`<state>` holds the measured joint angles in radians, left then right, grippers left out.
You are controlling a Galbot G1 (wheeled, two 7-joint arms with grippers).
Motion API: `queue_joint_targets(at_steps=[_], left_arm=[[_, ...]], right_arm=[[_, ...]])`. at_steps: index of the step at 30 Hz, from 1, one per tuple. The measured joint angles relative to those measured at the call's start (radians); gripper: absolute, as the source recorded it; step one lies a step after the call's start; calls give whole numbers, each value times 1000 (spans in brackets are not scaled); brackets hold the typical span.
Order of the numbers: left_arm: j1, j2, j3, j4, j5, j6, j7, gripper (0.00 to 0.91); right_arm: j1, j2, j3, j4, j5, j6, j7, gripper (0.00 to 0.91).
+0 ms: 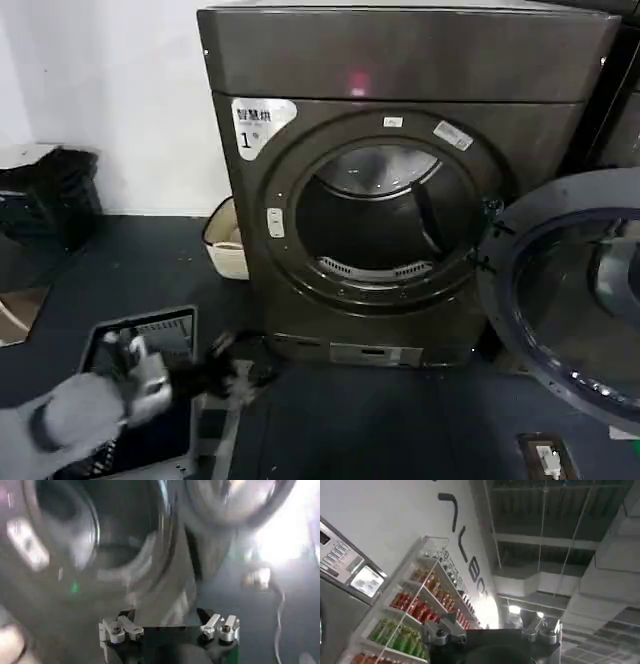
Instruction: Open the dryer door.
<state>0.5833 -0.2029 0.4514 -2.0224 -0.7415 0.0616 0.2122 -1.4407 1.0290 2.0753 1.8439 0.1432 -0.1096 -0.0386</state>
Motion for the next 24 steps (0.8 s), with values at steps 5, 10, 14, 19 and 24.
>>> queue_joint_targets(at_steps=[5,10,14,19,24], left_arm=[[38,96,-11,69,33,54,96,907],[58,178,-3,131,125,95,139,907],[58,233,25,155,194,143,143,907],[58,259,54,193,278,189,188,907],[57,267,63,246,323,208,190,907]], right_arm=[[28,-6,-17,-10,-1,0,-7,907],[37,-12,-11,-15,11,-5,-23,907],[33,-19,9,-23,15,-11,-28,907],[28,-15,21,-19,23,-21,-31,907],[31,-3,30,-10,32,-31,-32,907]])
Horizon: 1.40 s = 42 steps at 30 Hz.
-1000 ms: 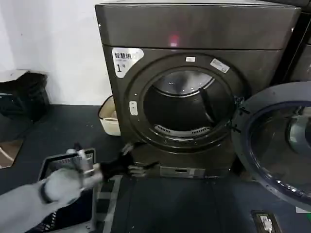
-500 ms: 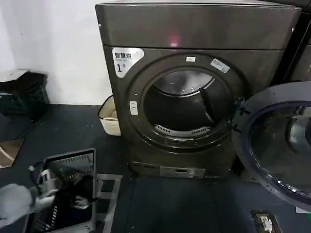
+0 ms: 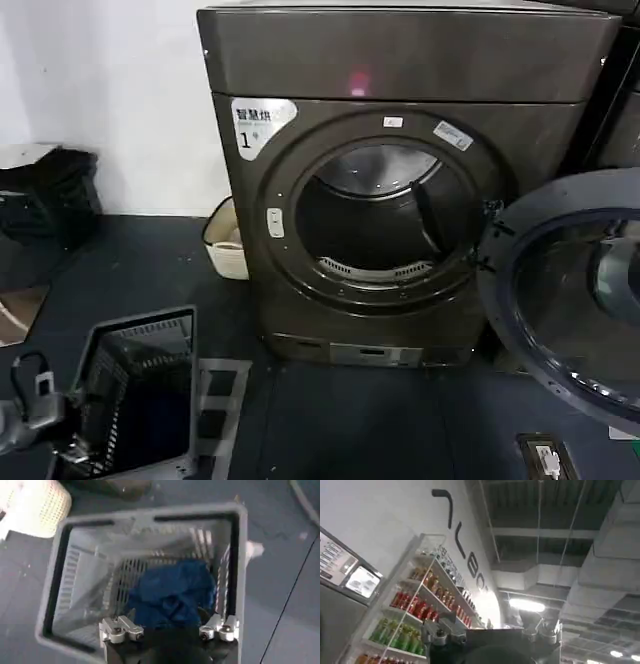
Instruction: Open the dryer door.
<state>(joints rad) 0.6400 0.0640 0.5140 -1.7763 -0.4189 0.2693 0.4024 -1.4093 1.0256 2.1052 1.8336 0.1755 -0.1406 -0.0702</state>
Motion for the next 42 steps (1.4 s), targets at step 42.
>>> queue_joint_targets(at_steps=[42], left_arm=[[-15,4,-9,16,39,70,33,907]], right_arm=[[-14,21,16,16,5,-1,-15,907]])
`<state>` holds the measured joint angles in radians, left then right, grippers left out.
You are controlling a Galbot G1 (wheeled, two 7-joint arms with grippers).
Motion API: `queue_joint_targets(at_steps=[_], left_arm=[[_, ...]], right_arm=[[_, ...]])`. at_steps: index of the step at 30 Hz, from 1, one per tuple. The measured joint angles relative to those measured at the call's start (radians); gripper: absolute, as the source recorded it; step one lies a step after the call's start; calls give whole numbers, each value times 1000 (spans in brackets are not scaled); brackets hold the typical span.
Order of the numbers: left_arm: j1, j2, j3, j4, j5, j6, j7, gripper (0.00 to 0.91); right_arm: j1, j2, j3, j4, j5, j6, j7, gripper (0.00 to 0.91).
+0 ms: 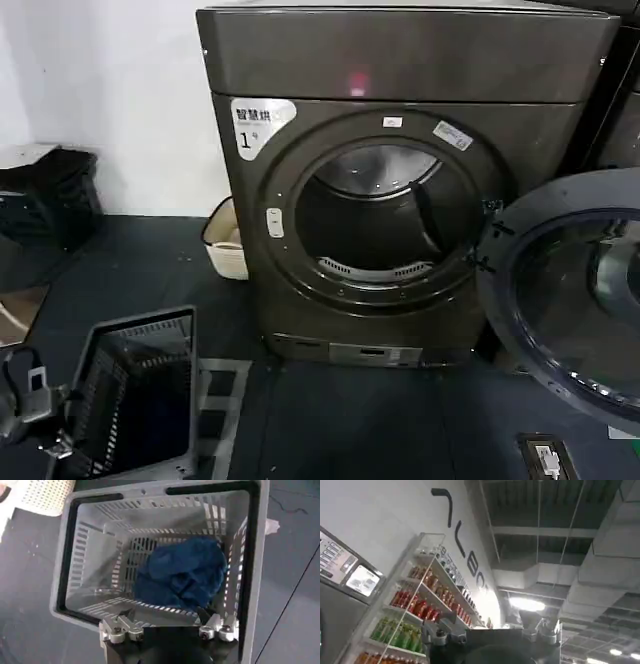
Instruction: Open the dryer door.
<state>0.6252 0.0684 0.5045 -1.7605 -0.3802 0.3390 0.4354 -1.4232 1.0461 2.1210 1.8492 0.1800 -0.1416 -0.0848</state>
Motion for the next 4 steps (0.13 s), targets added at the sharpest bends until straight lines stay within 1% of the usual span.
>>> queue_joint_targets(at_steps=[4], left_arm=[[0,-2,-1,1,-2,0,2,907]], right_arm=[[3,1,-3,-1,-4,-2,-1,907]])
